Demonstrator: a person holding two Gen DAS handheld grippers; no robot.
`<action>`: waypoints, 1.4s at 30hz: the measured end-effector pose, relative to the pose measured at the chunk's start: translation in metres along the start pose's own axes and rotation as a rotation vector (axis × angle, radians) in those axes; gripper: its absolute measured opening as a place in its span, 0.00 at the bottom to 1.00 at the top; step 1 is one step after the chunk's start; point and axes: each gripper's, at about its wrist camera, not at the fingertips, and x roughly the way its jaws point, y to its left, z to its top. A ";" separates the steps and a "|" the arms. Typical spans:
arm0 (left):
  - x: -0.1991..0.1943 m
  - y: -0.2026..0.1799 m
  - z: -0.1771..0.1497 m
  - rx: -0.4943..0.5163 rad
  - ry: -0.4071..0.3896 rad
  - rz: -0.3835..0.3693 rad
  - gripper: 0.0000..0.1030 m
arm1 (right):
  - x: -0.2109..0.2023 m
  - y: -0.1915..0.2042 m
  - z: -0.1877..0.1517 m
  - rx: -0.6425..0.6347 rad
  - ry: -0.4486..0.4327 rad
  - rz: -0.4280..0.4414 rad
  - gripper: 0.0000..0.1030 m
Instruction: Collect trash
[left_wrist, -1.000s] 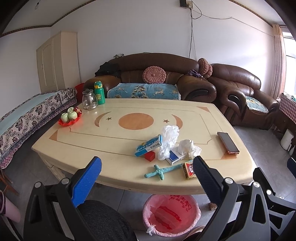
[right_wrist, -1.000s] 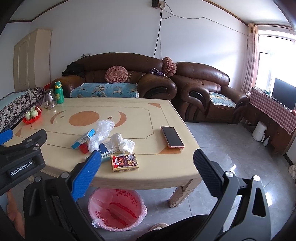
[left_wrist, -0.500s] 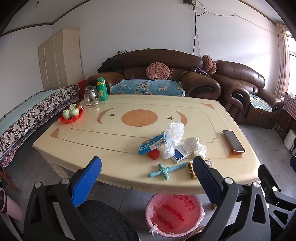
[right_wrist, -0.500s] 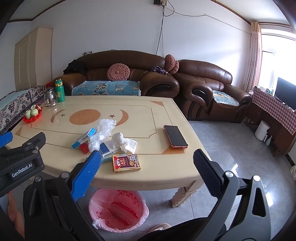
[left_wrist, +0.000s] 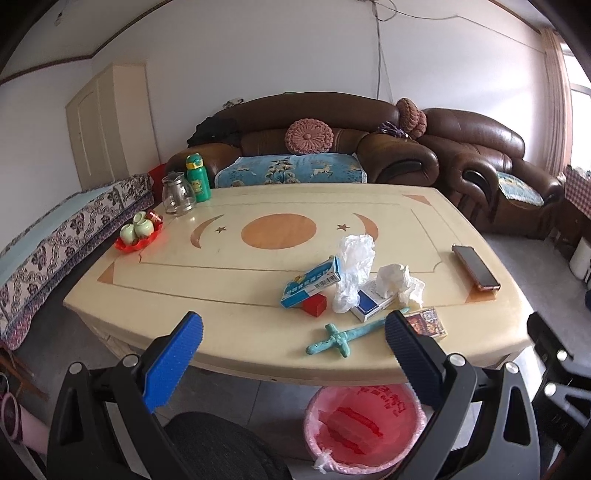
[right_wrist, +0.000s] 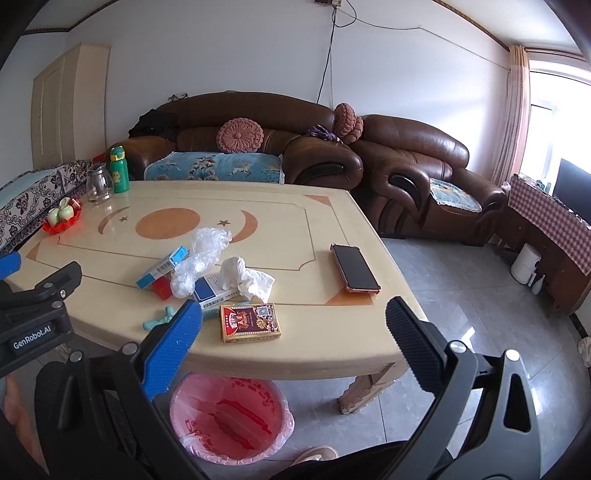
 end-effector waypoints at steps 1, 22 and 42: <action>0.003 0.002 -0.001 0.008 -0.002 -0.012 0.94 | 0.002 0.000 -0.001 -0.003 -0.002 0.001 0.94; 0.108 0.012 -0.007 0.212 -0.016 -0.183 0.94 | 0.098 0.017 -0.025 -0.054 0.119 0.127 0.94; 0.221 -0.008 0.000 0.448 -0.017 -0.227 0.94 | 0.196 0.042 -0.053 -0.061 0.176 0.192 0.94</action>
